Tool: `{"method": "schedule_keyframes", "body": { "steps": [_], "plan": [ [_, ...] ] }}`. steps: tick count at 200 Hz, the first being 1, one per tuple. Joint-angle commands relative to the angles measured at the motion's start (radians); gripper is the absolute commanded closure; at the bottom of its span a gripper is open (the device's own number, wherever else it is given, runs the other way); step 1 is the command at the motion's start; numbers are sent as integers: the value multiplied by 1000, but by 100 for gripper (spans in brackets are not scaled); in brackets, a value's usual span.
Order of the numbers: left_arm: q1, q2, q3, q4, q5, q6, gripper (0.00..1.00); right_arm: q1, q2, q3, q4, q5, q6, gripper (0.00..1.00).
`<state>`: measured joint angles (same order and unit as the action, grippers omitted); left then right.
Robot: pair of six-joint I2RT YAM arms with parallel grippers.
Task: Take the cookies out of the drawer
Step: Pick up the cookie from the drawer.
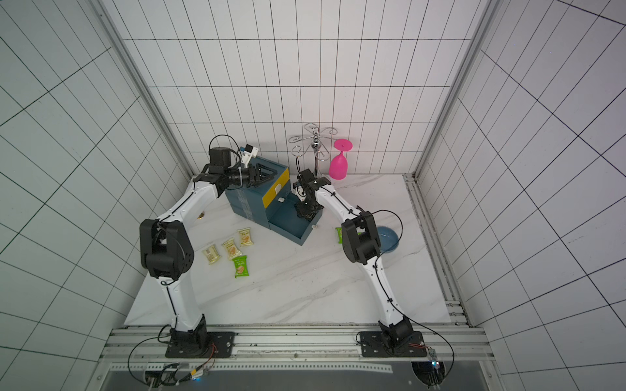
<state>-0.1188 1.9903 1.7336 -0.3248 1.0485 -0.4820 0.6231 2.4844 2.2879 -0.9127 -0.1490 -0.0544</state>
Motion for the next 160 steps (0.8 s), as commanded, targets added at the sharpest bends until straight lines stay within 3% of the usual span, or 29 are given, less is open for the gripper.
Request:
{"method": "schedule_keyframes", "body": {
  "steps": [1, 160],
  "plan": [
    [4, 108, -78, -153, -65, -5, 36, 6, 34, 51, -39, -10, 25, 39],
    [10, 104, -90, -138, -66, -16, 36, 19, 54, 11, -22, -103, 134, 41]
  ]
}}
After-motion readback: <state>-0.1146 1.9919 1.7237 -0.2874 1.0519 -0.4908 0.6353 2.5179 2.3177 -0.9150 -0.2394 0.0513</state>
